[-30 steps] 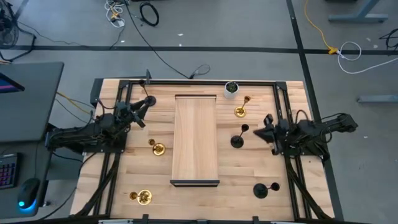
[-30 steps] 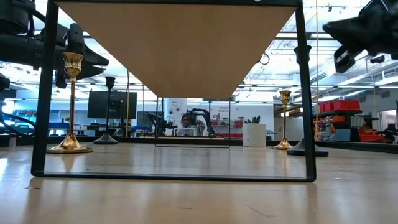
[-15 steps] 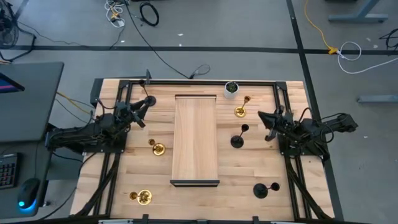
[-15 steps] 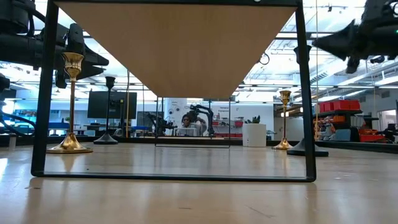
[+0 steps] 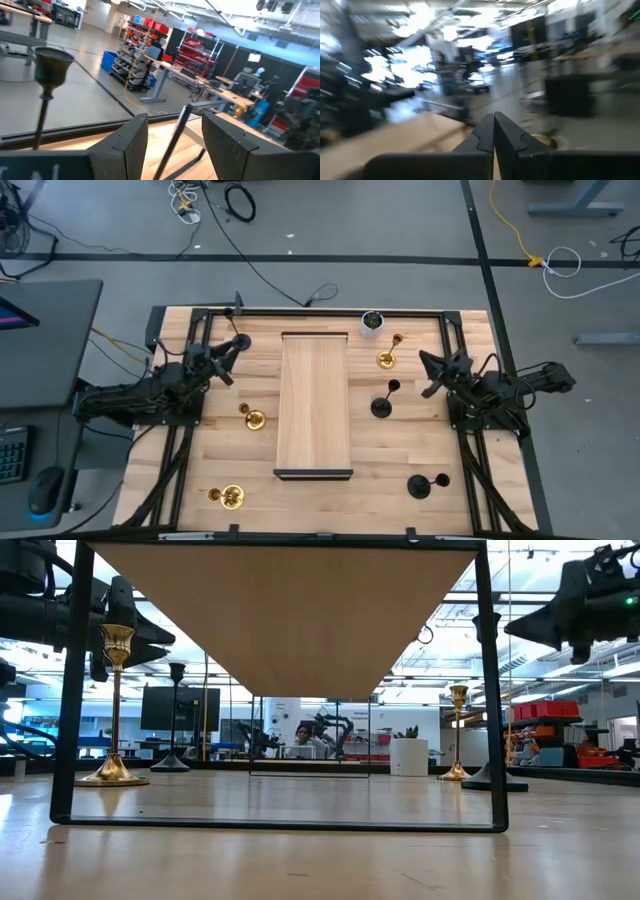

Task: Pick & Place candle stick holders
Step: Put the top right gold candle holder on the shelf

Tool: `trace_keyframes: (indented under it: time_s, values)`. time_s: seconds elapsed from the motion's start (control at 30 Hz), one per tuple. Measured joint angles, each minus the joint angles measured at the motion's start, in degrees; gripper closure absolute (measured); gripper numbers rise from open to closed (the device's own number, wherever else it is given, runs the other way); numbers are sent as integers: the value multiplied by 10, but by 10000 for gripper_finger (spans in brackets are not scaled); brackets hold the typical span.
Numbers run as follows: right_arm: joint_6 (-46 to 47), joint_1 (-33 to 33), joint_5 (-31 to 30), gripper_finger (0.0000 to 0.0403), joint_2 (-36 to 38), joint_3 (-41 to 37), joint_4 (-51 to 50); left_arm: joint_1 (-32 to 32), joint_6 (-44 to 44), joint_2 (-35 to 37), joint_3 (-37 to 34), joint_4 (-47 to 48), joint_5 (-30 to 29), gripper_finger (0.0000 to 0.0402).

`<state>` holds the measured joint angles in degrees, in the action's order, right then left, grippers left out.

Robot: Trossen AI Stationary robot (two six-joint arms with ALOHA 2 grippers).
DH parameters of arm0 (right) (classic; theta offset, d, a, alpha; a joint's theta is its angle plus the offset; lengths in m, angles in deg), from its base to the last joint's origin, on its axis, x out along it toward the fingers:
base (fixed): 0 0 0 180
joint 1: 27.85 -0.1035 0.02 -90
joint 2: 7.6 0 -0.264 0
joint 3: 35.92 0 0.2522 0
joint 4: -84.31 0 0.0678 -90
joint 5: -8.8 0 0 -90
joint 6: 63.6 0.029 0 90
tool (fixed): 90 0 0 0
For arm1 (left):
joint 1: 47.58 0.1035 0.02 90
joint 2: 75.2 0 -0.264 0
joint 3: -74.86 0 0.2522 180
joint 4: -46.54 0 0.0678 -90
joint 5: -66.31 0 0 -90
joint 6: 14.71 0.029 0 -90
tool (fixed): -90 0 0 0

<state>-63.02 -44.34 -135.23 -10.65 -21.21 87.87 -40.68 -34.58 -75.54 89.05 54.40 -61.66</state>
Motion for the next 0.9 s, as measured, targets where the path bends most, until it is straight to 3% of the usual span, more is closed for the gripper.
trace_keyframes:
  time_s: [0.13, 0.27, 0.47, 0.77, 0.9]
  values:
    - [91, 0, 69, 392, 0, 0, -2, 0, -20, 0, 0, 0, 13, 213]
    - [91, 1, 19, 392, 0, 0, 28, 0, -20, 0, 0, 0, 21, 213]
    - [95, 1, 14, 392, 0, 0, 87, 0, -20, 0, 0, 0, 21, 213]
    - [91, 1, 8, 392, 0, 0, 89, 0, -20, 0, 0, 0, 21, 213]
    - [91, 2, -62, 392, 0, 0, 42, 0, -20, 0, 0, 0, 21, 213]
